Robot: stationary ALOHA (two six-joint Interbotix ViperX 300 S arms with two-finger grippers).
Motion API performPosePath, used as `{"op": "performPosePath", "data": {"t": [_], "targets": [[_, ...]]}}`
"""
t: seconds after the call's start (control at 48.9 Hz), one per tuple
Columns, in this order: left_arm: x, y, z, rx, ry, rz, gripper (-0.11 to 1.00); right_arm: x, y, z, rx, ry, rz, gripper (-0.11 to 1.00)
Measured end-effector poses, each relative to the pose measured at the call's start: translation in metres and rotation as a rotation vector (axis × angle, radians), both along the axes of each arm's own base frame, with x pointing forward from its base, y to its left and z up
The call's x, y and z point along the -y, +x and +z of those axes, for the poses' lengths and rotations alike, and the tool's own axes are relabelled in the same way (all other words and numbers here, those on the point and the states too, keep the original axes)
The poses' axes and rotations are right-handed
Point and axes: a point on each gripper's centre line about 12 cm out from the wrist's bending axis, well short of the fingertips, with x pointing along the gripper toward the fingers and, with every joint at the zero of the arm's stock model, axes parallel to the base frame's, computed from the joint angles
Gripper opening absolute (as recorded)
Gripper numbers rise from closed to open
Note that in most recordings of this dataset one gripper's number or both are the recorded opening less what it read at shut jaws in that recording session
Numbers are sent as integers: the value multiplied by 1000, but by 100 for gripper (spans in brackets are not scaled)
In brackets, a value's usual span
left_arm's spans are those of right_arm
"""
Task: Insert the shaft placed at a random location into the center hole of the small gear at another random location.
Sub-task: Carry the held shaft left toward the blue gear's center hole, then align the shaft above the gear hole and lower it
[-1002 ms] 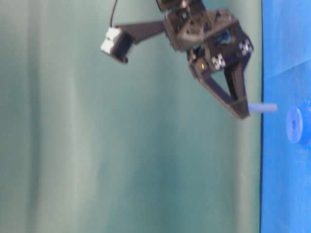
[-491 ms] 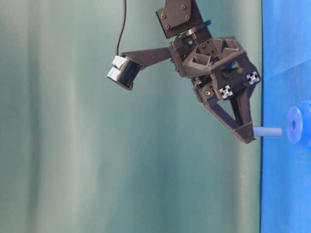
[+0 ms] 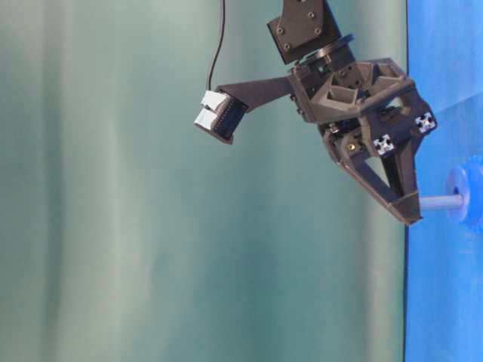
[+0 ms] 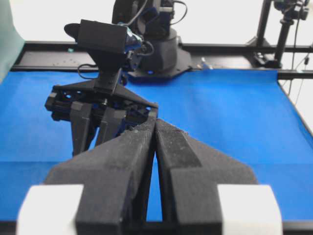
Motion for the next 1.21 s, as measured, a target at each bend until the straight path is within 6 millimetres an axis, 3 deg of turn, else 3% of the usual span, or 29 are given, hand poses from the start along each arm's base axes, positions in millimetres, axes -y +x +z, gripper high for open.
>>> {"op": "performPosePath", "data": {"t": [0.245, 0.47, 0.613, 0.838, 1.206], "targets": [[0, 0, 0, -3, 0, -2, 0, 0, -1, 6, 11, -9, 3, 3], [0, 0, 0, -3, 0, 0, 0, -1, -6, 37, 69, -52, 14, 3], [0, 0, 0, -3, 2, 0, 0, 0, -8, 43, 82, -60, 15, 3], [0, 0, 0, -3, 0, 0, 0, 4, -8, 38, 69, -57, 4, 3], [0, 0, 0, -3, 0, 0, 0, 11, -3, -1, 17, -25, -32, 3]]}}
